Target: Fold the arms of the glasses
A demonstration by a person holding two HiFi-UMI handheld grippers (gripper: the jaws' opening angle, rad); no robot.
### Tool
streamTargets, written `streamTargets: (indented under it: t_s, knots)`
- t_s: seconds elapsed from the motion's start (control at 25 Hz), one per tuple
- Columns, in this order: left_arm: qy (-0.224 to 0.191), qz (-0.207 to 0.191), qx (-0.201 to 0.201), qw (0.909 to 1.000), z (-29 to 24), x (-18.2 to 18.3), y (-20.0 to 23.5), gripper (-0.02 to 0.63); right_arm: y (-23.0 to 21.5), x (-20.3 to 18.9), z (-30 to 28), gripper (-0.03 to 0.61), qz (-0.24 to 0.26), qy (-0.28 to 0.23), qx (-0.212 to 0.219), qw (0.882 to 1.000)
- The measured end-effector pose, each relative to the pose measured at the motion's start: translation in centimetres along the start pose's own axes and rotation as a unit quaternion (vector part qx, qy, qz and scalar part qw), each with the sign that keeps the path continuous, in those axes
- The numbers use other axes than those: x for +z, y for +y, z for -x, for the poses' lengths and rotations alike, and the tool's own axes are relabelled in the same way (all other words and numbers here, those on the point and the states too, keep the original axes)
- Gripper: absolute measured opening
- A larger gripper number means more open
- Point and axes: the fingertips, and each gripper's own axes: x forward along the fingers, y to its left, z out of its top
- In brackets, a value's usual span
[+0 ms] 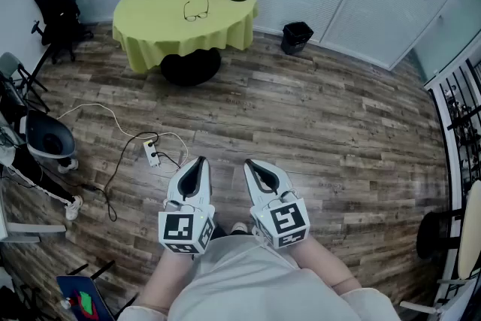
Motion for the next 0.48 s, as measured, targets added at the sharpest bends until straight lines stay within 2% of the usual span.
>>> streamTargets:
  t_s: [0.2,0.48]
  knots:
    - [0.011,-0.002,0.004,0.9999,-0.6,-0.3,0.4,0.006,-0.5,-0.3,-0.5,-0.002,-0.010,0.004,-0.001,1.000]
    - [0.041,0.004,0.020,0.9990,-1.3,-2.3,2.6,0.006,-0.8,-2.7,-2.7,-0.002,-0.056,0.030,0.013,0.998]
